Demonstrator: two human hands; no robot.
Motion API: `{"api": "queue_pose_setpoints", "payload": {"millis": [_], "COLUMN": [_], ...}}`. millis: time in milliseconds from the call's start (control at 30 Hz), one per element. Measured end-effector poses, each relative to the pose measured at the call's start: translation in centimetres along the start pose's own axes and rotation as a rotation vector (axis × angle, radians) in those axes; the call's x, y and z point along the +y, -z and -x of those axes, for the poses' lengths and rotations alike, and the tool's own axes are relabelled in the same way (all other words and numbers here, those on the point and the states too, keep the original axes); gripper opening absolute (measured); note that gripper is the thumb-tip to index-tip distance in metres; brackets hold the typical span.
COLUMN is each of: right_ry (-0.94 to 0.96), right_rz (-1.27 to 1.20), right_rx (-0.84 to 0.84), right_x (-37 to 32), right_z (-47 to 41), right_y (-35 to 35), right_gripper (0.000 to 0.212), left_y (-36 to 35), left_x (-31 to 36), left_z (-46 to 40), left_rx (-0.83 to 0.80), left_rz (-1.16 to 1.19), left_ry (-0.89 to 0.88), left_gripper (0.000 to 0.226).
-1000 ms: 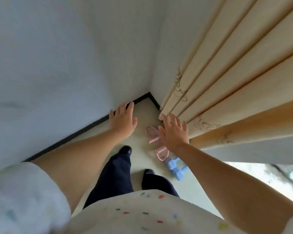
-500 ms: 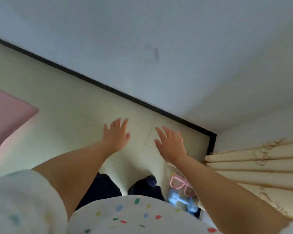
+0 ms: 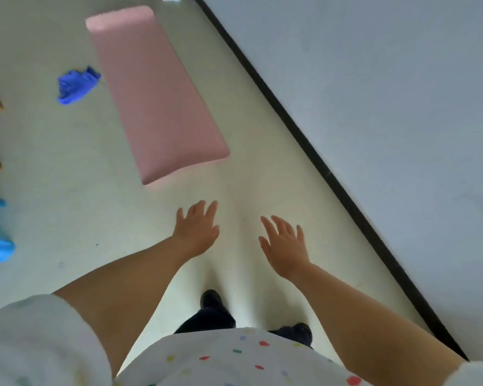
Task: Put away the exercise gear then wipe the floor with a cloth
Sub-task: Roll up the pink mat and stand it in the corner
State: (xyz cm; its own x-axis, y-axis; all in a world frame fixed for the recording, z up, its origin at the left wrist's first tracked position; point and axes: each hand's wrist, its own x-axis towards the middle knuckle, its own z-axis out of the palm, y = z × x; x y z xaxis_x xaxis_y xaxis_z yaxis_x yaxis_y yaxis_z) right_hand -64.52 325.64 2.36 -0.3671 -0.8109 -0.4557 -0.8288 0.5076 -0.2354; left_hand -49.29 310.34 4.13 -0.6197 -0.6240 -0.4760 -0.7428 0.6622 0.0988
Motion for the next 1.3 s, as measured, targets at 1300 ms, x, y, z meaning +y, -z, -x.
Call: {"api": "queue_pose_setpoints", "payload": {"millis": [1300], "right_ry": [0.339], "right_rz": [0.339], "right_rx": [-0.183], "right_x": [-22.8], "right_z": [-53.2], "right_y": [20.4], "right_gripper": [0.053], "left_y": [18.5], "left_x": [-32.0], "left_z": [-34.5], "left_rx": [-0.095], "left_rz": [0.247], "left_ry": [0.338], "left_gripper": [0.058]}}
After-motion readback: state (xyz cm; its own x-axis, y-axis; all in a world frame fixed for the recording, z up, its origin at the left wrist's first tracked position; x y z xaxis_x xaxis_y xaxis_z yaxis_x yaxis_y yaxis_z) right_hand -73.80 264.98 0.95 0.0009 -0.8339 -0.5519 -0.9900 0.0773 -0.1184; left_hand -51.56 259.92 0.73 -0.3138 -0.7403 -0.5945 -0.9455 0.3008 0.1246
